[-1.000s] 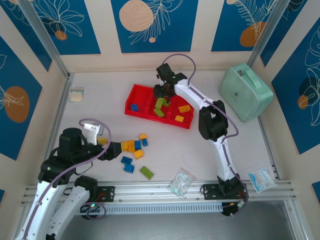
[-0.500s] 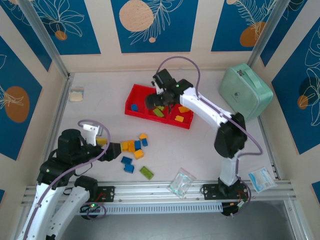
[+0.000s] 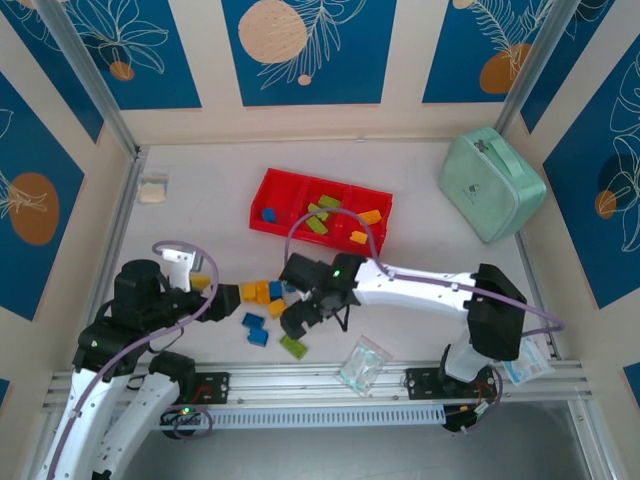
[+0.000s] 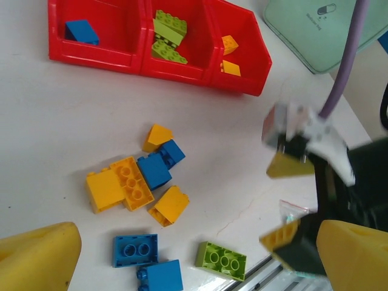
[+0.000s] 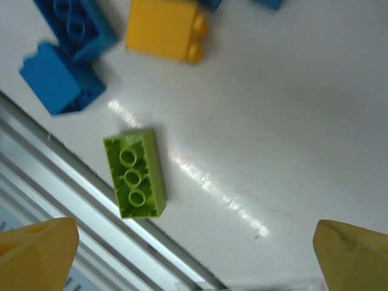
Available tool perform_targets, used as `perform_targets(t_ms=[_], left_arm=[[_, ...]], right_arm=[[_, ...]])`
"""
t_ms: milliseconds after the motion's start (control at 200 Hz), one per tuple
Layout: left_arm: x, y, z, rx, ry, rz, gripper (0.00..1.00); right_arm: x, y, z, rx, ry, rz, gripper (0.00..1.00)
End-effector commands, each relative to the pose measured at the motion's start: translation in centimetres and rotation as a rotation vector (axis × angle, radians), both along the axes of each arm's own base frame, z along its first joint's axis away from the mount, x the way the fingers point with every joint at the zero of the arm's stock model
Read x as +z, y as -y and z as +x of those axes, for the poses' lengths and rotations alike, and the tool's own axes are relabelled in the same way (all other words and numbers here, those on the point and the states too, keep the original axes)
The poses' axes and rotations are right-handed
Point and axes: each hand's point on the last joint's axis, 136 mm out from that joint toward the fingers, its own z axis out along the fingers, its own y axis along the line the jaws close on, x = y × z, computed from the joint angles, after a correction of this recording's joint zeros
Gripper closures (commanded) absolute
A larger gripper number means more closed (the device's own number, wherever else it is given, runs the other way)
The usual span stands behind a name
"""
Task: Sort the legos into containers by color
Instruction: Pick up the lego from the bottom-center of the table.
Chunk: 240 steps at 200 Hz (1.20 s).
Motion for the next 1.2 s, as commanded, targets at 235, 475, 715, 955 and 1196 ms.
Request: perform_targets(t_ms=[235,475,715,955,1196], left_arm=[[1.1,-0.4,-1.0,0.007,0.039,-0.011,0.01],[1.4,-0.5,-1.3,0.010,0.060,-0.017,0.01],[1.7,-0.7,-1.6,0.017,0.082,-0.024,0.01],[1.8,-0.6,-1.6,0.010,0.094,-0.030,0.01],[1.8,-0.5,-1.5,0.009,0.095,-0.029,0.01]], right_arm=[[-5.6,-3.2,-4.0,0.105,-0.054,-0.194,0.06],[-8.2,-3.8,-4.3,0.087,-0.094,-0.228,0.26],[-9.3,-3.3,-4.2,0.084,-0.100,-0.264,0.56],[-5.9,-3.5,-2.0,0.078,-0.044,-0.206,0.72],[1.3,-3.4,7.1,-0.088,0.053,0.021,0.78]])
